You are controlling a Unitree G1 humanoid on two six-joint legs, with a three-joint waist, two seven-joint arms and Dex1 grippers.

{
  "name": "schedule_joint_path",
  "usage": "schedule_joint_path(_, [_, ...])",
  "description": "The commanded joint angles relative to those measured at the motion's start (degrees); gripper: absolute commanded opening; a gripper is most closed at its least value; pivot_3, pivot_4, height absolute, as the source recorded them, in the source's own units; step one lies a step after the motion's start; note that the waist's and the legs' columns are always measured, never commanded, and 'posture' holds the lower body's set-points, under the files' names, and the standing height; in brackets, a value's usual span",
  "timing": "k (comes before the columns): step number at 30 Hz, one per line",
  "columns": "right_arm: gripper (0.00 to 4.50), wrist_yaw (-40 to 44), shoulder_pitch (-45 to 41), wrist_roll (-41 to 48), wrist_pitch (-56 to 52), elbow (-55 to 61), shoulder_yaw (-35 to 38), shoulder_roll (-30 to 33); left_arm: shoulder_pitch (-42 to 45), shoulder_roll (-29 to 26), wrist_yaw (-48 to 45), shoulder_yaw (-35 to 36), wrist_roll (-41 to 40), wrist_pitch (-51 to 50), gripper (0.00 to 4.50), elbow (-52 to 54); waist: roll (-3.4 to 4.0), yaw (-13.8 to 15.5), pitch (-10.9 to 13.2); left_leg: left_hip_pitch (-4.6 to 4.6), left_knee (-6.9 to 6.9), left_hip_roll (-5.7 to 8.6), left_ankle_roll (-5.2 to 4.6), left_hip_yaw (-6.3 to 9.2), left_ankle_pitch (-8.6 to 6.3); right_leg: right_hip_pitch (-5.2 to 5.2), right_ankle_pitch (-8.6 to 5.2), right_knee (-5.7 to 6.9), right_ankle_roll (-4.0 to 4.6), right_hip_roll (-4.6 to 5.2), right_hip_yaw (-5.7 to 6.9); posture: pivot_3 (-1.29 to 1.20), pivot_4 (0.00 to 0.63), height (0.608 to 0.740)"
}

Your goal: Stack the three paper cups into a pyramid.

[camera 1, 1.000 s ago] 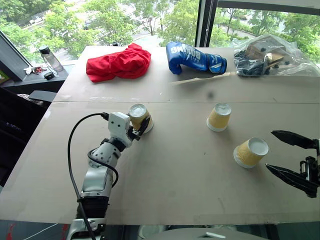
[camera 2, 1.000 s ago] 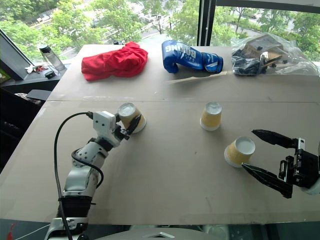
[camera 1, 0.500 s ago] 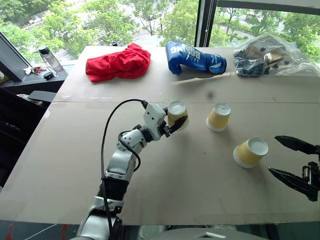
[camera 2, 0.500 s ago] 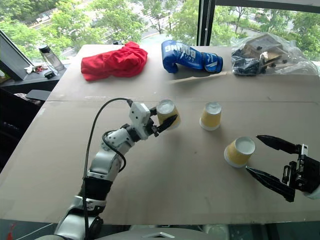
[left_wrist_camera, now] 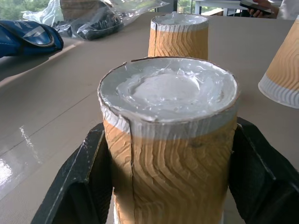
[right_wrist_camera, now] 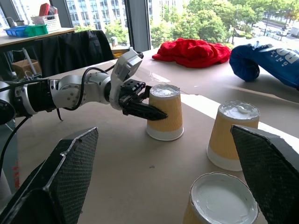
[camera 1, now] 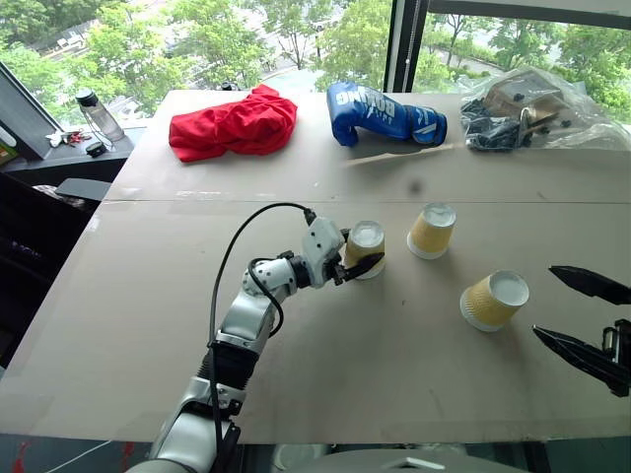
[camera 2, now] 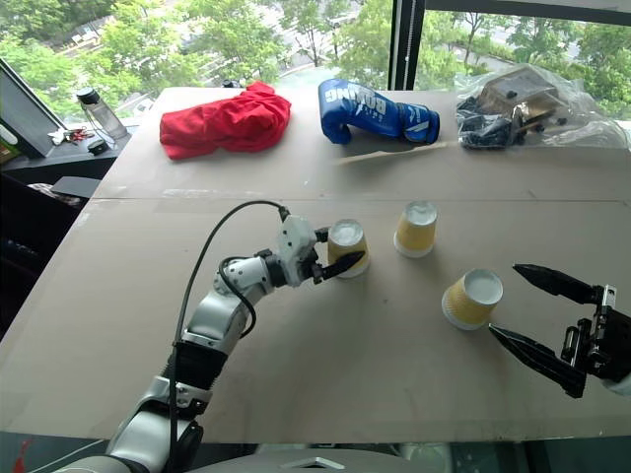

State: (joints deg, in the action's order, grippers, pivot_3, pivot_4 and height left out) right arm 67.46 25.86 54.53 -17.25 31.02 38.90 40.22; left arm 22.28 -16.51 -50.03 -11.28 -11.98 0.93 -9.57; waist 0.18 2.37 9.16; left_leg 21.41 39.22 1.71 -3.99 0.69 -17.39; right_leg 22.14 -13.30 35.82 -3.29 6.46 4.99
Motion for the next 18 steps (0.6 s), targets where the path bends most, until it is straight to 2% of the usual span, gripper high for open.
schedule_joint_path(1, [4.5,-0.5,-0.6,0.7,0.5,1.4,0.8,0.1,-0.1,0.1,-1.0,0.3,-0.7,1.5,4.46,1.5,0.0,0.0,0.0,0.0,0.0,0.0,0.01,0.0,0.0,0.0,0.0,0.0,0.0,0.0,0.0,0.0,0.15,0.737])
schedule_joint_path(6, [4.5,-1.2,-1.4,0.1,0.4,1.3,-0.1,-0.1,-0.9,-1.0,-2.4,1.8,-3.1,-0.1,4.46,5.8,0.0,0.0,0.0,0.0,0.0,0.0,-0.05,0.0,-0.03,0.0,0.0,0.0,0.0,0.0,0.0,0.0,0.15,0.737])
schedule_joint_path(11, [4.5,-2.5,-1.2,-2.0,0.9,0.8,-0.8,-0.6,-2.0,-5.0,-2.1,5.0,-7.5,-6.7,4.46,16.1,0.0,-0.1,0.0,0.08,0.0,-0.02,0.05,0.02,0.03,0.07,0.0,0.0,0.0,0.01,0.01,0.0,0.15,0.737])
schedule_joint_path(15, [4.5,-4.5,-1.4,-6.0,1.9,0.1,-2.8,-1.8,-2.3,-10.8,-3.0,8.3,-13.8,-16.1,4.46,26.1,0.02,0.0,0.0,0.13,0.01,-0.02,0.07,0.06,0.04,0.09,0.0,0.0,0.0,0.03,0.03,0.0,0.15,0.737])
schedule_joint_path(18, [4.5,-6.5,-1.3,-9.2,2.2,-0.4,-5.1,-2.7,-3.6,-18.4,-6.4,12.7,-22.3,-25.3,4.46,32.2,0.07,-0.1,0.0,0.13,0.02,-0.02,0.08,0.08,0.04,0.1,0.0,0.01,0.01,0.03,0.04,0.0,0.15,0.737])
